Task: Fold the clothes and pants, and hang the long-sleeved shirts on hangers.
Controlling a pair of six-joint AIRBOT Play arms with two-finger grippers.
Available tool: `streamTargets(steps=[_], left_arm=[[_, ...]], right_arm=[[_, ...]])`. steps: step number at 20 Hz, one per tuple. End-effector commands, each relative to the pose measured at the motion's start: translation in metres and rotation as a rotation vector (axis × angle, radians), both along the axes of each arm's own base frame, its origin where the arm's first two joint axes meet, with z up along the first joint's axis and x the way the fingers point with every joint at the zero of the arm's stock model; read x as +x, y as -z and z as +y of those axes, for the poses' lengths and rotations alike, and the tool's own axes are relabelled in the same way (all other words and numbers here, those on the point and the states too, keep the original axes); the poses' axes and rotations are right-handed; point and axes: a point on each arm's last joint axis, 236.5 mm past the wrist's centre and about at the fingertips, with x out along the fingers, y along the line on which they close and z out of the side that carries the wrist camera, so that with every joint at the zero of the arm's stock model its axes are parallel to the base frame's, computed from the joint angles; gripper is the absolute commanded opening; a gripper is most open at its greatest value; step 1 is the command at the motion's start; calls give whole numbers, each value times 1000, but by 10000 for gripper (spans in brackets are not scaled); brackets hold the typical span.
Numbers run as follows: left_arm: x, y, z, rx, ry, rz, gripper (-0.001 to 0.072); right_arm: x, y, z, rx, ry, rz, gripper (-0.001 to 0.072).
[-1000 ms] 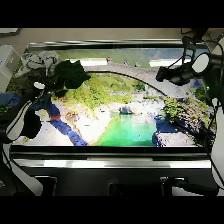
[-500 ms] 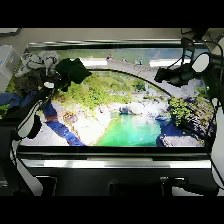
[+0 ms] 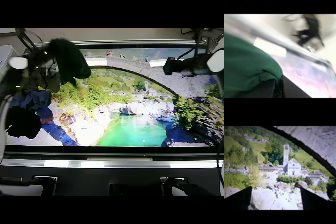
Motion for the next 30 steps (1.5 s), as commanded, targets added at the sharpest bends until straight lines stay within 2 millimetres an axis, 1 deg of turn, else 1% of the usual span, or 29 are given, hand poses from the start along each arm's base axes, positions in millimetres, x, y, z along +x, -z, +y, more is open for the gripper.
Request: streamTargets(steps=[1,2,3,4,5,6,7,8,9,10,11,13,14,15,16,17,18,19,20,21,22,23,24,25,26,27,29,30], left_arm=[[-135,-109,-47,285,219,-186,17],[-167,-111,-58,282,265,-138,17],[-197,-102,-69,283,304,-71,17],[-220,-85,-79,290,333,5,17],[-235,-63,-87,299,351,80,17],[-247,-35,-96,296,368,161,18],[-257,0,-111,279,397,257,17],[-264,42,-127,253,417,363,19],[-270,82,-144,227,422,452,20],[-274,125,-164,209,423,515,20],[-276,163,-182,195,422,554,20],[-279,231,-212,130,383,691,20],[-279,254,-223,111,372,753,150],[-278,268,-231,96,373,823,720],[-275,272,-230,126,403,868,710],[-267,265,-219,200,463,864,710],[-251,253,-198,260,478,848,710],[-231,239,-163,314,446,847,710],[-213,228,-123,352,392,863,710],[-202,220,-75,389,326,898,710],[-202,218,-31,426,278,946,710],[-214,222,16,473,251,1020,710],[-231,228,52,490,240,1101,710],[-252,238,77,453,238,1181,710],[-269,252,89,401,244,1218,709],[-281,267,89,321,229,1242,708],[-294,303,71,172,193,1241,709],[-296,319,60,102,179,1235,709]], right_arm=[[-29,-63,-8,-28,15,-142,676],[-45,-70,-9,-17,22,-133,676],[-60,-73,-9,-16,21,-110,676],[-76,-71,-9,-22,15,-70,676],[-91,-67,-10,-30,11,-26,676],[-106,-59,-12,-42,11,32,677],[-117,-51,-16,-47,28,89,678],[-127,-40,-21,-54,53,153,678],[-130,-32,-26,-72,67,191,678],[-129,-24,-30,-86,75,222,678],[-123,-16,-29,-87,73,246,678],[-109,8,-26,-83,65,312,686],[-103,23,-24,-75,66,355,689],[-98,41,-17,-49,54,414,697],[-98,60,-4,-8,22,489,697],[-108,79,20,72,-42,590,697],[-119,95,45,162,-115,666,698],[-131,109,70,242,-173,716,699],[-147,129,86,268,-206,757,699],[-167,156,95,250,-219,807,702],[-190,182,101,234,-233,867,717],[-216,206,106,226,-251,934,720],[-242,227,106,222,-263,1013,720],[-261,243,104,225,-259,1072,719],[-271,253,102,228,-249,1100,717],[-277,260,106,257,-236,1111,716],[-278,269,115,317,-210,1099,716],[-278,272,119,341,-198,1094,716]])
